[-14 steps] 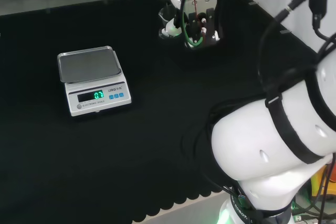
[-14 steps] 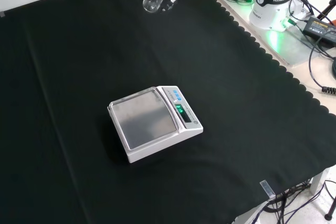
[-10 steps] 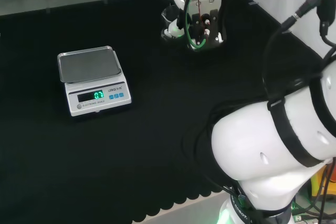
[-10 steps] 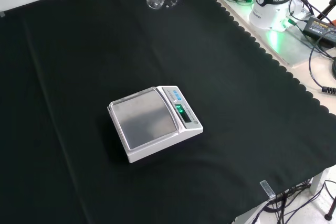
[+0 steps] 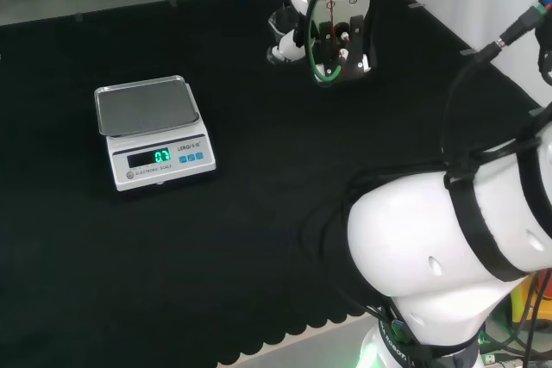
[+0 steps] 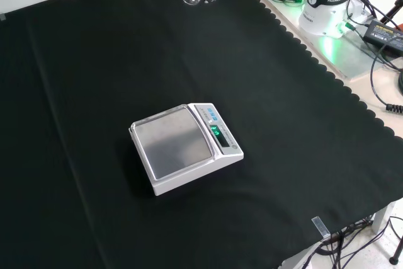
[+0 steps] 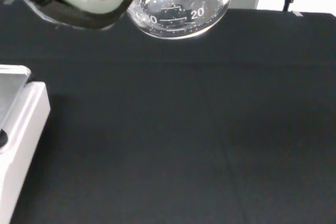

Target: Put the beaker on the electronic balance.

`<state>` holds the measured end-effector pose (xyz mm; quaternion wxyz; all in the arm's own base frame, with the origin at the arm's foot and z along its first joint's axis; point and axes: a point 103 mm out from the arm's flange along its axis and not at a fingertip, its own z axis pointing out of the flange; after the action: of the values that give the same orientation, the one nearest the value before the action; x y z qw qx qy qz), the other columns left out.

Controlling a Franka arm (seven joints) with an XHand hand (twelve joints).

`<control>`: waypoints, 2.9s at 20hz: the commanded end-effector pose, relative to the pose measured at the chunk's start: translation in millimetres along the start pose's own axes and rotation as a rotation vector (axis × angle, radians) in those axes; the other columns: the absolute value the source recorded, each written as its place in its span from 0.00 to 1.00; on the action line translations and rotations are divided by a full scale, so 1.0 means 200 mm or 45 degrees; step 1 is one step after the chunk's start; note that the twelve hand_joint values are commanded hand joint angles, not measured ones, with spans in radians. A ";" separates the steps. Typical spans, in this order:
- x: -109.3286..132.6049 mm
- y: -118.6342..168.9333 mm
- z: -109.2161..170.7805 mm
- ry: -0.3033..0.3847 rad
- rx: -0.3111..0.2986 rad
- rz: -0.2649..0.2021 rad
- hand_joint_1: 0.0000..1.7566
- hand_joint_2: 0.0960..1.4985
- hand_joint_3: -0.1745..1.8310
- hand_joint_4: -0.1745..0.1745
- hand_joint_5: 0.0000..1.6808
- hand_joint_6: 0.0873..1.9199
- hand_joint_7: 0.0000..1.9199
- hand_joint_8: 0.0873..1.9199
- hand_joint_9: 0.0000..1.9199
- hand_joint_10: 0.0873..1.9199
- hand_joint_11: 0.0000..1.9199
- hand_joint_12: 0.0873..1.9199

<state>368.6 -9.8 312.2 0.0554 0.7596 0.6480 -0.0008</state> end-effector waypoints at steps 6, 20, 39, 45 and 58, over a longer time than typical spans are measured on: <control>0.33 0.12 0.06 0.121 0.061 -0.012 0.65 0.41 0.45 0.58 0.71 0.42 0.91 0.33 0.99 0.17 0.75 0.38; 0.60 0.53 0.22 0.237 0.130 -0.354 0.65 0.41 0.45 0.57 0.71 0.42 0.91 0.33 0.99 0.17 0.75 0.38; 0.82 0.92 0.49 0.272 0.251 -0.525 0.65 0.40 0.45 0.57 0.71 0.42 0.91 0.33 0.99 0.17 0.75 0.38; 0.90 0.96 0.55 0.277 0.347 -0.571 0.65 0.40 0.45 0.57 0.71 0.42 0.91 0.33 0.99 0.17 0.75 0.38; 0.94 1.08 0.71 0.317 0.468 -0.603 0.65 0.40 0.46 0.56 0.71 0.42 0.91 0.33 0.99 0.17 0.75 0.38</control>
<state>617.2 126.6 190.6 -0.1420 0.5871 0.7967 -0.0202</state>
